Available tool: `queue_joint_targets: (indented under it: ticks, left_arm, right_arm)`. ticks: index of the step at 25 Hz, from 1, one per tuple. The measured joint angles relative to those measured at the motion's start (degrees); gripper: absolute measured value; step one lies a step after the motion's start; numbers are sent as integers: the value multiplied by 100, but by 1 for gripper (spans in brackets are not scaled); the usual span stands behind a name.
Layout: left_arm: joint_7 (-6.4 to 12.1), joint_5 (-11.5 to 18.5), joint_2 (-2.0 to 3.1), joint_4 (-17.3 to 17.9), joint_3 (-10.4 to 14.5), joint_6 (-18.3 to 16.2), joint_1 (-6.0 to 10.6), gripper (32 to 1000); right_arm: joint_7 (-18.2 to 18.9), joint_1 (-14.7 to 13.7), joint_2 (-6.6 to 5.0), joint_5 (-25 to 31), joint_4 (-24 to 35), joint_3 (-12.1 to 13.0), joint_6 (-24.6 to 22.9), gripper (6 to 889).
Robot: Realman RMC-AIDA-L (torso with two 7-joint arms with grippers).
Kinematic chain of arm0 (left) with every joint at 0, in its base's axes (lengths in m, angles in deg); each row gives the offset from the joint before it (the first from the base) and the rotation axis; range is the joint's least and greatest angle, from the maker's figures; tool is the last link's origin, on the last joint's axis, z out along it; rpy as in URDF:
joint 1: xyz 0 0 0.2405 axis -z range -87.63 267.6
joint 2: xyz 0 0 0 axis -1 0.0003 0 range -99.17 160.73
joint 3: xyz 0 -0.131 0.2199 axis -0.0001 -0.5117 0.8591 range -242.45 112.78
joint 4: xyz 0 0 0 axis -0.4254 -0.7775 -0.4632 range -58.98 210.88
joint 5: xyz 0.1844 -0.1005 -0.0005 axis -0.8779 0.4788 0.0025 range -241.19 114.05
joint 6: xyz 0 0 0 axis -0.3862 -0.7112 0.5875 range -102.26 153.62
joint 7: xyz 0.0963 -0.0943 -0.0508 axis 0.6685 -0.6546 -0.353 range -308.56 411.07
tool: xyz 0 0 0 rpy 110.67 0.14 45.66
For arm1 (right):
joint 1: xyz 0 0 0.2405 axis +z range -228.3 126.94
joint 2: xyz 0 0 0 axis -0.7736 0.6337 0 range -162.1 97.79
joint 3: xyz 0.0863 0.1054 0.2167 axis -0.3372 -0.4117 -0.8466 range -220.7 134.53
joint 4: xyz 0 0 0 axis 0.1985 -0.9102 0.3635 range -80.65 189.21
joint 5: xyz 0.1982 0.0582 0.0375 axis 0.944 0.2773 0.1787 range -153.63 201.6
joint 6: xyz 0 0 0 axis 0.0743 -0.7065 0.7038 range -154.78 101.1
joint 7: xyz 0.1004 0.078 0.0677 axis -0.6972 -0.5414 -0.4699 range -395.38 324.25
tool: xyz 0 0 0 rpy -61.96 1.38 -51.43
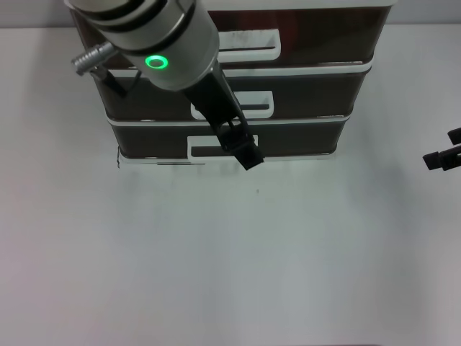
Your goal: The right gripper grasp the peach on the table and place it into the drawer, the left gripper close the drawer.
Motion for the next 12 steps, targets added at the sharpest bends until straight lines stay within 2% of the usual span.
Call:
queue_joint_targets:
  ticks: [4,12]
  left_arm:
    - [-91,88,-2,41,88,-12,-23,813]
    - [-191,190,1,145,74,-26,-50,813]
  right_arm:
    - [0,49,0,0,1,0,0,876]
    - [0,60,0,0,1,0,0,876]
